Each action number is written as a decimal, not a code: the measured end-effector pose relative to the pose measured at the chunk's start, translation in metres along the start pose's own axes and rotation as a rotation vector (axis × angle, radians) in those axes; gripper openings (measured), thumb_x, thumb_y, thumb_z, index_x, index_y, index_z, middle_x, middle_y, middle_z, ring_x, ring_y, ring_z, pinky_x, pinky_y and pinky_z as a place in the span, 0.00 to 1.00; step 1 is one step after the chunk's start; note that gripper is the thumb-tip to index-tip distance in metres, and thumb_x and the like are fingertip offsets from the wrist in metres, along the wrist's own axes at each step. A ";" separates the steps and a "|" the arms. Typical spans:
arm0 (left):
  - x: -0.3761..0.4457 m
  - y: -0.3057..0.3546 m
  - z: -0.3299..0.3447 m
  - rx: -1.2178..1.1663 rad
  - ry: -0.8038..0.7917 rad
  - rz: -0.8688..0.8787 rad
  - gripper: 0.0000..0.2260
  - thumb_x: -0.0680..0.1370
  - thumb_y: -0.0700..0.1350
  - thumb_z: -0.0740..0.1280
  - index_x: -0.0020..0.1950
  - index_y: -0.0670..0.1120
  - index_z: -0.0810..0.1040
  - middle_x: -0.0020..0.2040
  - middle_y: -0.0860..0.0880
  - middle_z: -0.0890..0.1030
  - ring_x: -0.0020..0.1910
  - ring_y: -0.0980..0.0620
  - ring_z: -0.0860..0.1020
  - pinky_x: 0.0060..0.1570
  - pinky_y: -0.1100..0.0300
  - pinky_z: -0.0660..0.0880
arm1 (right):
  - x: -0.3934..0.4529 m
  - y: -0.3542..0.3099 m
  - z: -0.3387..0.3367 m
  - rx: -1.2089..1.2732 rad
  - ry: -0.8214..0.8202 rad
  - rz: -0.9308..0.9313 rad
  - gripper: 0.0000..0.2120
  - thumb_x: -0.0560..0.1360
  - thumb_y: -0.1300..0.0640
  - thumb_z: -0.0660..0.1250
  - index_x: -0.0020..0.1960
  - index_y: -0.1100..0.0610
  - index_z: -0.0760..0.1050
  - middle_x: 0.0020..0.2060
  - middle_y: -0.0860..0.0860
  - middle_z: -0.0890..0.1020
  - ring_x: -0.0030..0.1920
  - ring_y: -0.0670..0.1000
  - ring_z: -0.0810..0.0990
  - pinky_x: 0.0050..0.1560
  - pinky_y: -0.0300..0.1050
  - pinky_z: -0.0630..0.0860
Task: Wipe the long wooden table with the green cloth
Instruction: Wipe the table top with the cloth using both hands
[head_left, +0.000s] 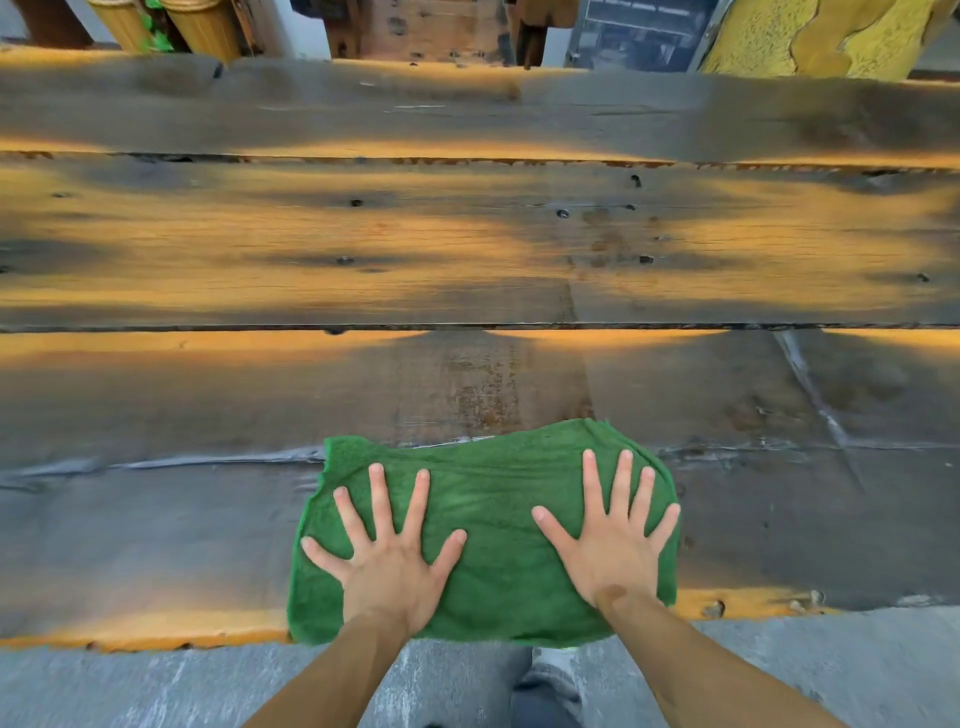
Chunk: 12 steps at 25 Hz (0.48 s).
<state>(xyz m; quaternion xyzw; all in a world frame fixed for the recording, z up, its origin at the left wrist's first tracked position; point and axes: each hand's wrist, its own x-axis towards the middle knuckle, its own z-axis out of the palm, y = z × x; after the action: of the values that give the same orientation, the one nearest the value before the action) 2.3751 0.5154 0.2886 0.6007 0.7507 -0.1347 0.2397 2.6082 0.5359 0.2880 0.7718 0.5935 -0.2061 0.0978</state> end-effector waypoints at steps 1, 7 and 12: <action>0.009 0.005 -0.001 0.011 0.024 0.001 0.36 0.66 0.75 0.25 0.71 0.65 0.20 0.75 0.49 0.19 0.78 0.32 0.31 0.66 0.19 0.44 | 0.010 0.000 -0.003 -0.025 0.043 -0.014 0.44 0.69 0.18 0.35 0.74 0.38 0.21 0.76 0.51 0.26 0.77 0.58 0.26 0.74 0.70 0.34; 0.090 0.047 -0.039 0.008 0.097 0.020 0.35 0.72 0.76 0.33 0.75 0.66 0.25 0.78 0.50 0.24 0.78 0.32 0.32 0.65 0.18 0.43 | 0.107 -0.006 -0.042 -0.052 0.117 -0.039 0.43 0.69 0.19 0.34 0.76 0.37 0.26 0.79 0.51 0.31 0.79 0.57 0.31 0.75 0.69 0.36; 0.177 0.092 -0.082 0.023 0.187 0.008 0.34 0.74 0.76 0.35 0.76 0.67 0.27 0.79 0.50 0.26 0.79 0.35 0.32 0.68 0.20 0.41 | 0.219 -0.019 -0.089 -0.039 0.155 -0.068 0.44 0.69 0.18 0.35 0.78 0.37 0.29 0.79 0.50 0.32 0.79 0.56 0.32 0.76 0.67 0.36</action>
<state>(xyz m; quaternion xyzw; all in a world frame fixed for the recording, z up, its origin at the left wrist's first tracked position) 2.4184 0.7261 0.2732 0.6165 0.7657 -0.0858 0.1623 2.6542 0.7685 0.2748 0.7630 0.6289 -0.1374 0.0593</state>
